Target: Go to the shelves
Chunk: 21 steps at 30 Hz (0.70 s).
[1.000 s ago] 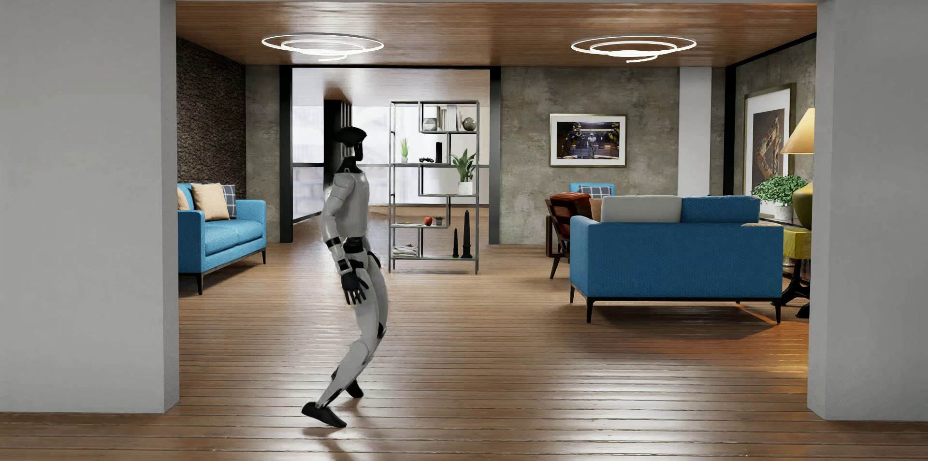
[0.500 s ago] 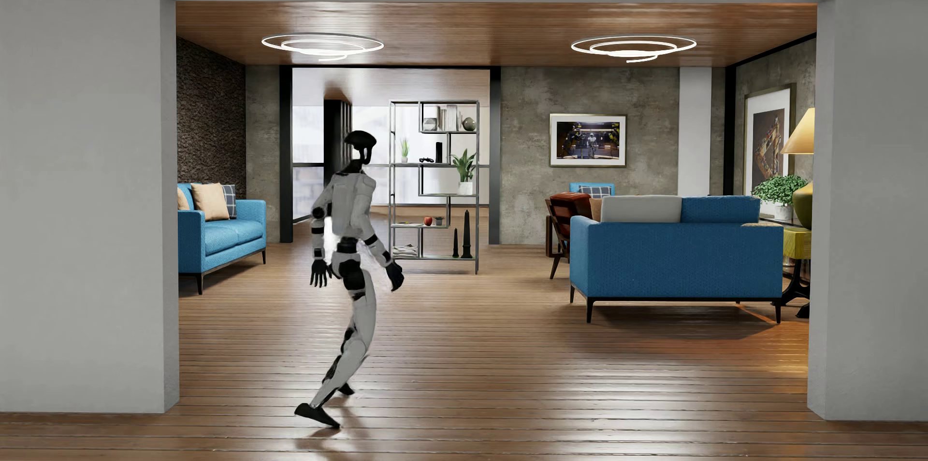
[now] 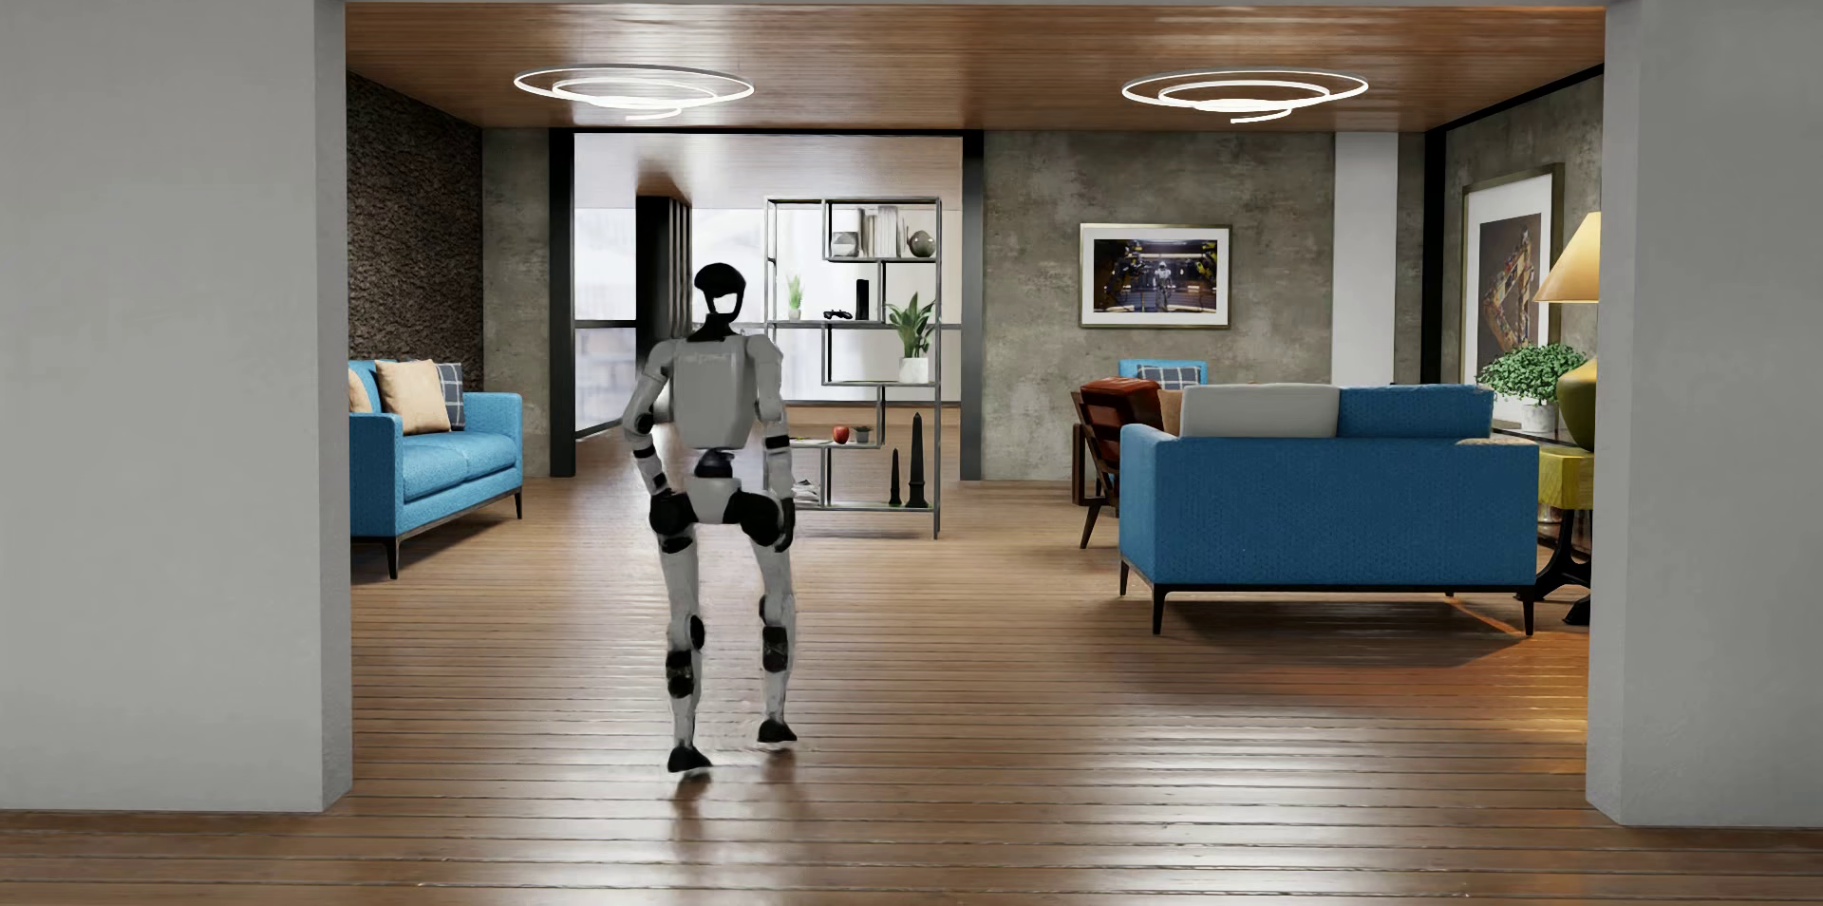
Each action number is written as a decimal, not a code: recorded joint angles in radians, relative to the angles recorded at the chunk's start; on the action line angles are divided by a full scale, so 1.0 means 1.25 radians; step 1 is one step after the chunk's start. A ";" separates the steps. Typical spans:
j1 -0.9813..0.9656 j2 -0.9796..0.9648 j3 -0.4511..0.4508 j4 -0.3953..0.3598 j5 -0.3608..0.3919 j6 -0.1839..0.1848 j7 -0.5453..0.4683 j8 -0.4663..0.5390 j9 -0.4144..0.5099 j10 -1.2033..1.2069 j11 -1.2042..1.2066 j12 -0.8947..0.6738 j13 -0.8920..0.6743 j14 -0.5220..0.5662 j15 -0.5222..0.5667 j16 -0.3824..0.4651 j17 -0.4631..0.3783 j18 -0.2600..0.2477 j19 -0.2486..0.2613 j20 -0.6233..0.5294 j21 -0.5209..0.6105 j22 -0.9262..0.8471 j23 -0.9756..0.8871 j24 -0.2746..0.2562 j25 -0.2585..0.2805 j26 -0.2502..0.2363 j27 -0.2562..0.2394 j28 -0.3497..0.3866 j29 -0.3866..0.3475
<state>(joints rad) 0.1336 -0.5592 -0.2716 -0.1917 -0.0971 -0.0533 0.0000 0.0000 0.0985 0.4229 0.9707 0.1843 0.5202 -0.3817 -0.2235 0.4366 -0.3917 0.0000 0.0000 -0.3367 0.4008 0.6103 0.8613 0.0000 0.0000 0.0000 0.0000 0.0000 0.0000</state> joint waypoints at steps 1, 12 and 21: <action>0.059 -0.052 -0.036 0.010 -0.005 0.007 0.000 0.000 -0.001 -0.025 -0.074 -0.023 0.003 -0.037 0.023 0.010 -0.006 0.000 0.000 0.003 0.011 -0.036 0.018 0.000 0.000 0.000 0.000 0.000 0.000; -0.098 0.134 0.052 0.143 0.085 0.034 0.000 0.000 0.026 0.727 -0.058 0.039 -0.124 0.394 -0.101 -0.022 0.013 0.000 0.000 -0.249 0.022 0.128 0.045 0.000 0.000 0.000 0.000 0.000 0.000; -0.563 0.775 0.479 0.120 -0.030 -0.024 0.000 0.000 0.006 0.061 -0.360 0.278 -0.320 0.094 -0.072 0.004 -0.043 0.000 0.000 -0.341 -0.184 0.228 -0.348 0.000 0.000 0.000 0.000 0.000 0.000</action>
<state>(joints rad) -0.5701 0.4098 0.3273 -0.0417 -0.1350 -0.0830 0.0000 0.0000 0.1056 0.4986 0.5208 0.5323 0.1197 -0.2648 -0.3138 0.4419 -0.4457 0.0000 0.0000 -0.7626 0.1713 0.8950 0.4266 0.0000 0.0000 0.0000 0.0000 0.0000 0.0000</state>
